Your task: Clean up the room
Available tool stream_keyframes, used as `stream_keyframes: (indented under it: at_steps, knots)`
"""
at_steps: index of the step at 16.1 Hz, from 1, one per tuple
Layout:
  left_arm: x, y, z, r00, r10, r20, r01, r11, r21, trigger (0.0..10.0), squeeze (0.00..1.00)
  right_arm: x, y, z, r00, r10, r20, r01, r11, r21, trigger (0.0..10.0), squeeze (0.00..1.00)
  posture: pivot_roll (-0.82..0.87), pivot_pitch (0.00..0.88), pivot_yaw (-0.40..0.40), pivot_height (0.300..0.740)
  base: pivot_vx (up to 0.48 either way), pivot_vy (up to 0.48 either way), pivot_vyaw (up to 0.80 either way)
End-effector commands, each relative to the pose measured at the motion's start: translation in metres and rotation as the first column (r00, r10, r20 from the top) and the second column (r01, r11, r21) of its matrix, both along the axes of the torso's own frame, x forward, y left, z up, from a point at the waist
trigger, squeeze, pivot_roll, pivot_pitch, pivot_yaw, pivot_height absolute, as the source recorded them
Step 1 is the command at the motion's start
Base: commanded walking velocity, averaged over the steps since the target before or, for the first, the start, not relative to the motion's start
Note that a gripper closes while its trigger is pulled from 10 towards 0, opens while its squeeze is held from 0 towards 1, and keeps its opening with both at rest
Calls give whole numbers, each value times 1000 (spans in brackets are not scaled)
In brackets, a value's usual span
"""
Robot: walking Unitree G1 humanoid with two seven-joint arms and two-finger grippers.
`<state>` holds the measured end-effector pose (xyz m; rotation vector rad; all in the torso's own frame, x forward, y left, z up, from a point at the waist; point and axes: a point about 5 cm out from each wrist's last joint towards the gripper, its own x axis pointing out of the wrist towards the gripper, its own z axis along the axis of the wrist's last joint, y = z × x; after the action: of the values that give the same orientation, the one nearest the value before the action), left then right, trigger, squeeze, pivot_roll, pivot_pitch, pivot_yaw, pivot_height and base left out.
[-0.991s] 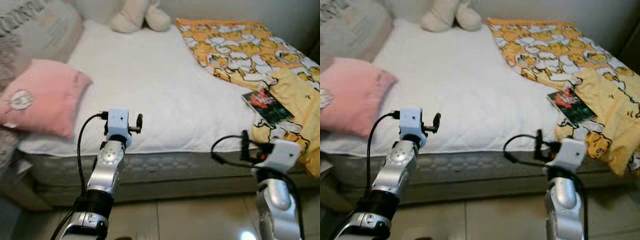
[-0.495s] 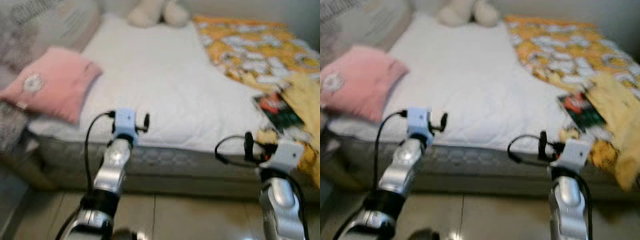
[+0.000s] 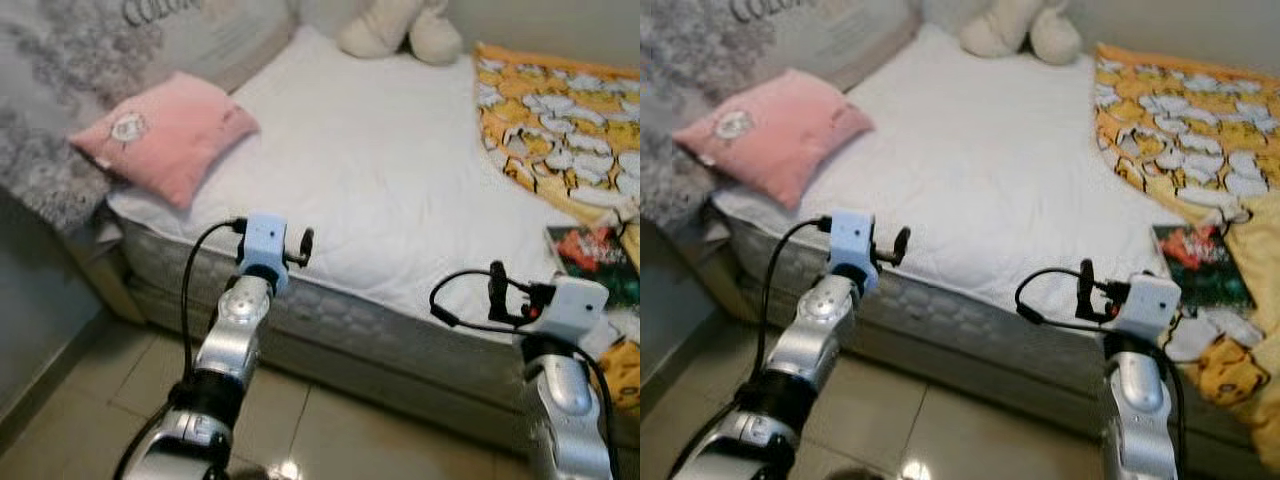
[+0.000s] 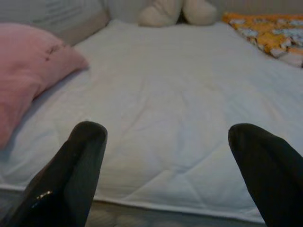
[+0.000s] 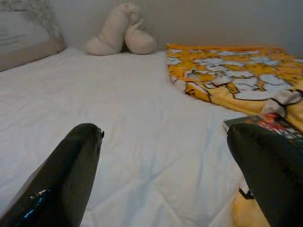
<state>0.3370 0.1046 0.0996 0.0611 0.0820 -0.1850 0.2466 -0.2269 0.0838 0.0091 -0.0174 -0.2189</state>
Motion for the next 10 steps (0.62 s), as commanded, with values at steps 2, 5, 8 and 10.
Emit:
stream_keyframes:
  at_steps: [2, 5, 8, 10]
  knots:
    - [0, 4, -4, 1000, -2, -12, 2, 1000, -1, 10000, 0, 0, 4, -1, 1000, 2, 1, -2, 1000, -1, 10000, 0, 44, 0, -14, 740, 0, -465, 244]
    - [1, 0, -3, 999, -36, -9, 36, 999, -5, 10000, 0, 0, 6, -1, 1000, 4, -1, -4, 1000, -3, 10000, 0, 43, 0, -10, 740, 0, -464, 0]
    - [2, -3, -3, 998, -56, -8, 56, 998, -2, 10000, 0, 0, 8, -3, 1000, 15, -11, -15, 1000, -7, 10000, 0, 44, 0, -8, 740, 0, -463, -519]
    - [2, -2, -3, 998, -56, -8, 56, 998, -4, 10000, 0, 0, 9, -3, 1000, 14, -11, -14, 1000, -12, 10000, 0, 44, 0, -8, 740, 0, -461, -781]
